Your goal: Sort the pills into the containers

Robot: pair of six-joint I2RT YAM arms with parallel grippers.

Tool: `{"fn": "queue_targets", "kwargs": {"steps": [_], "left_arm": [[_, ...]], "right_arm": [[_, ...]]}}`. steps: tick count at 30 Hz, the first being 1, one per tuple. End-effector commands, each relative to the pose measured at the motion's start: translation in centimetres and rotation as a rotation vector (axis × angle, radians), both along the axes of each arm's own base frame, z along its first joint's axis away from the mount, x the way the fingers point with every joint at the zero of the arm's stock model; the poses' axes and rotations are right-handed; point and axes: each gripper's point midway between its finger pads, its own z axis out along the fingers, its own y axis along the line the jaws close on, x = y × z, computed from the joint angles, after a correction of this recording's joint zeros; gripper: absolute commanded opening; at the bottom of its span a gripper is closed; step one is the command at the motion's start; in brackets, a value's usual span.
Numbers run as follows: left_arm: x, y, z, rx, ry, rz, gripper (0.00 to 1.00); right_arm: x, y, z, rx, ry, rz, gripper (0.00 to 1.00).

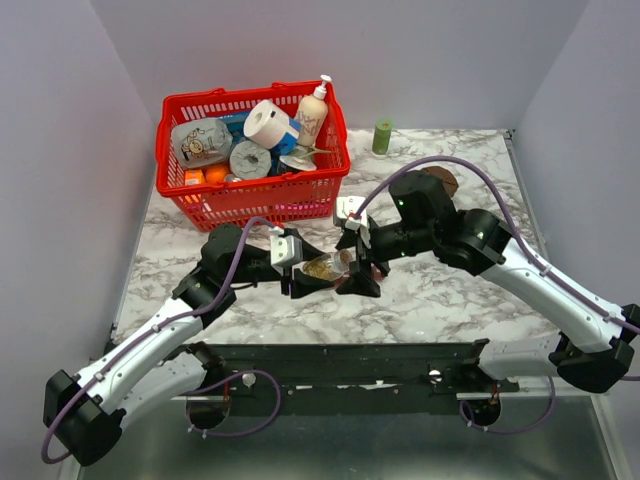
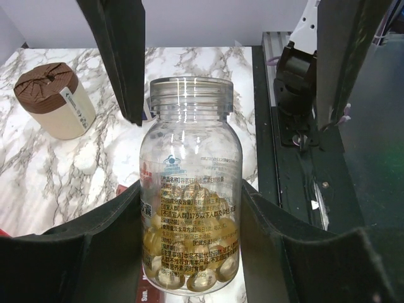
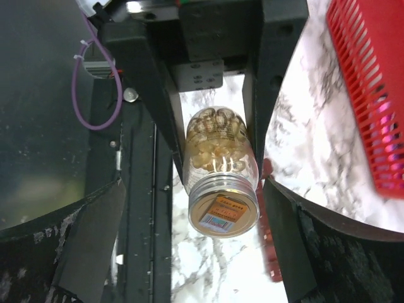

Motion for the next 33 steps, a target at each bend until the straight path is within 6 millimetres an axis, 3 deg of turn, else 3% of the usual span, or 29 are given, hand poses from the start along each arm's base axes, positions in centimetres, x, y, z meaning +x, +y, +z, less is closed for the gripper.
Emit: {"fn": "queue_targets", "kwargs": {"steps": [1,5,9,12,15,18,21,23,25,27,28,32,33], "left_arm": [[0.3,0.1,1.1,-0.032,-0.045,0.021,0.00],[0.3,0.2,1.0,-0.037,-0.044,0.026,0.00],[0.2,0.2,0.8,-0.036,-0.040,0.023,0.00],[0.2,0.1,0.7,-0.037,-0.037,0.016,0.00],[0.1,-0.1,0.5,-0.030,-0.026,0.000,0.00],[0.0,-0.4,-0.1,-0.013,-0.003,-0.024,0.00],[0.2,-0.7,-0.9,0.021,0.021,-0.042,0.00],[0.4,-0.9,-1.1,0.032,0.019,-0.047,0.00],[0.5,-1.0,-1.4,0.040,0.028,-0.054,0.00],[0.7,-1.2,-1.6,0.043,0.030,-0.054,0.00],[0.7,-1.2,-1.5,0.041,0.028,-0.055,0.00],[0.7,-1.2,-1.8,0.042,0.032,-0.055,0.00],[0.7,-1.3,-1.6,0.036,0.031,-0.056,0.00]], "right_arm": [[0.4,-0.4,-0.6,-0.037,0.108,-0.105,0.95],[0.6,-0.4,-1.0,-0.042,0.085,-0.102,0.82],[0.5,-0.5,-0.8,-0.035,0.045,-0.065,0.47],[0.5,-0.2,-0.5,-0.031,-0.001,-0.015,0.31],[0.3,0.1,0.5,-0.010,-0.081,0.080,0.24],[-0.9,0.3,2.2,0.031,-0.213,0.264,0.22],[-1.4,0.5,2.5,0.017,-0.408,0.415,0.21],[-2.1,0.6,1.8,-0.008,-0.570,0.542,0.21],[-2.3,0.5,-0.2,-0.066,-0.724,0.648,0.21],[-1.7,0.0,-0.9,-0.113,-0.850,0.676,0.22],[-1.9,-0.2,-2.8,-0.142,-0.886,0.721,0.22],[-1.2,-0.3,-2.8,-0.141,-0.970,0.691,0.27],[-1.1,-0.3,-2.5,-0.139,-0.957,0.675,0.35]]}}
